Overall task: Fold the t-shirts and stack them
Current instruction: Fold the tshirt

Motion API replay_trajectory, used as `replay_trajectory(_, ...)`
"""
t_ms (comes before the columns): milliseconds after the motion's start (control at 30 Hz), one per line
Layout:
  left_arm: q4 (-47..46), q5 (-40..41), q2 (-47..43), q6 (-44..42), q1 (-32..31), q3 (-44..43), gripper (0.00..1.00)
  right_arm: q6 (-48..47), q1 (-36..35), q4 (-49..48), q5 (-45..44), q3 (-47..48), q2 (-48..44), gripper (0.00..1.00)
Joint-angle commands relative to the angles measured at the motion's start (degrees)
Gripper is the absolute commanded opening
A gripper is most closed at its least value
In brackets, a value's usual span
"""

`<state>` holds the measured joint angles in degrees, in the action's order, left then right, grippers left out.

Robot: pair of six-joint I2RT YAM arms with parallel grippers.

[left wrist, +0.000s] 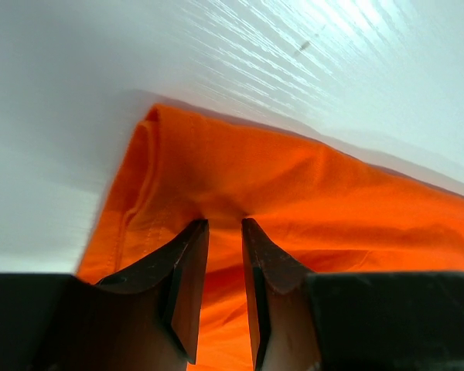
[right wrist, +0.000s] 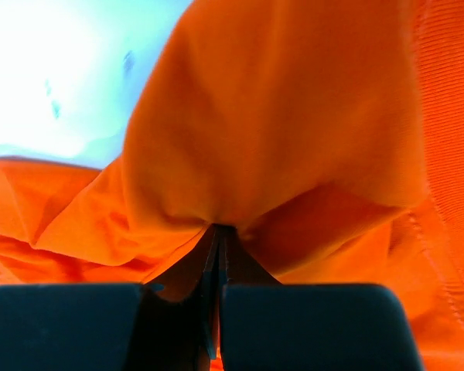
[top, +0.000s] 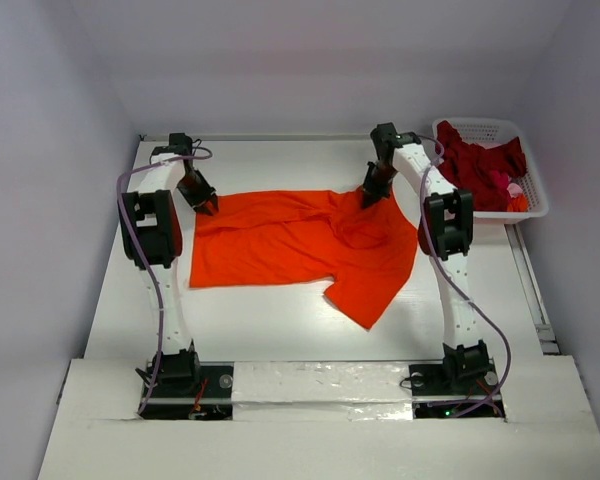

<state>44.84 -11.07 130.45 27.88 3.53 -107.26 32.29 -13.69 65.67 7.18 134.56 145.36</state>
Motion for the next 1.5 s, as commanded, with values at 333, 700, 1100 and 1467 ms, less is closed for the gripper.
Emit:
replay_trajectory(333,2.01,2.37,1.47,-1.25,2.53,-3.21,0.23,-1.00,5.26,2.27,0.29,8.17,3.17,0.00)
replay_trajectory(700,2.18,2.46,2.96,-0.98,4.20,-4.97,0.23,-1.88,6.40,1.83,1.52,9.76,3.88,0.00)
replay_trajectory(1100,1.57,1.41,2.79,0.77,4.73,-8.92,0.39,-2.85,6.40,0.60,1.00,9.75,4.49,0.00)
replay_trajectory(1467,0.51,0.52,-3.00,0.86,4.73,-7.61,0.99,-4.08,6.93,-0.10,1.52,11.07,1.60,0.00)
